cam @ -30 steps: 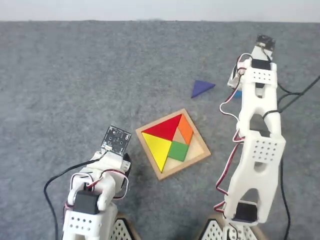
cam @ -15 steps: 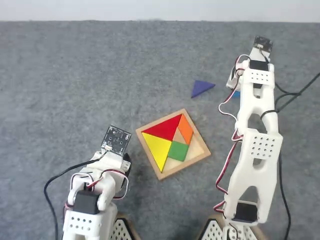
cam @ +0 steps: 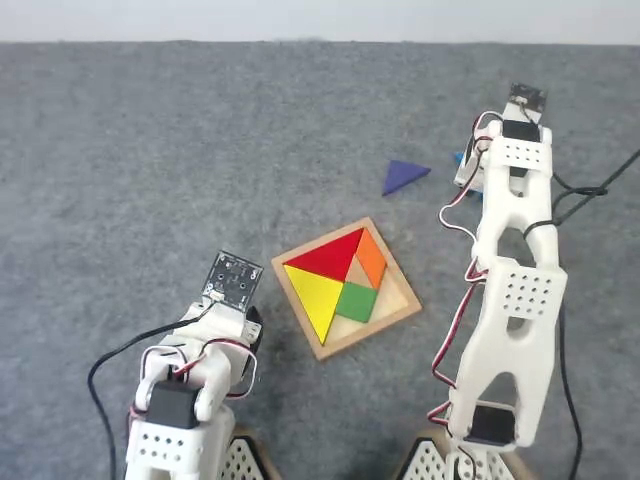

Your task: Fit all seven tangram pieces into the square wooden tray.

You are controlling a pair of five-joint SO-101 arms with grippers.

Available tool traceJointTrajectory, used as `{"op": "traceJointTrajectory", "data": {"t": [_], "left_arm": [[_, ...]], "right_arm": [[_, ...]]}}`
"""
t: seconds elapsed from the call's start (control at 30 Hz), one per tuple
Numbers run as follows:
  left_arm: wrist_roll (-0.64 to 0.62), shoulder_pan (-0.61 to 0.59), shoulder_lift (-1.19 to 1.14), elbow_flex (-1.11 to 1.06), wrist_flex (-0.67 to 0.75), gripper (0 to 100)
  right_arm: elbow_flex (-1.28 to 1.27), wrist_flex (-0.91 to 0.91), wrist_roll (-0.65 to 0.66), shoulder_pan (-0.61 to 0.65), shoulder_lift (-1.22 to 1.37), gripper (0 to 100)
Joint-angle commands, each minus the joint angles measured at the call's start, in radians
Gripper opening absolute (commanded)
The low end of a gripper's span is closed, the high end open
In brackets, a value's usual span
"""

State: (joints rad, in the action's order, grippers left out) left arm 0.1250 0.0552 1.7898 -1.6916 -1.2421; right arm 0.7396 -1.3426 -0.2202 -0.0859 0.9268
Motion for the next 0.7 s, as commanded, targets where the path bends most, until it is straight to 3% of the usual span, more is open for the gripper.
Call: {"op": "traceJointTrajectory", "data": {"t": [0.0,0.1,0.2,0.37,0.53,0.67], "left_arm": [[-0.006,0.002,0.002,0.007,-0.005,9],[-0.006,0.002,0.002,0.007,-0.005,9],[-0.006,0.002,0.002,0.007,-0.005,9],[-0.006,0.002,0.002,0.007,-0.005,9],[-0.006,0.002,0.002,0.007,-0.005,9],[-0.006,0.002,0.002,0.007,-0.005,9]], "right_arm": [[0.040,-0.084,0.081,0.025,-0.094,5.8],[0.040,-0.084,0.249,0.031,-0.176,9.5],[0.037,-0.013,0.364,0.054,-0.225,22.5],[0.037,0.216,0.333,0.076,-0.176,36.6],[0.037,0.418,0.318,0.091,-0.044,36.8],[0.038,0.472,0.319,0.087,0.053,36.1]]}}
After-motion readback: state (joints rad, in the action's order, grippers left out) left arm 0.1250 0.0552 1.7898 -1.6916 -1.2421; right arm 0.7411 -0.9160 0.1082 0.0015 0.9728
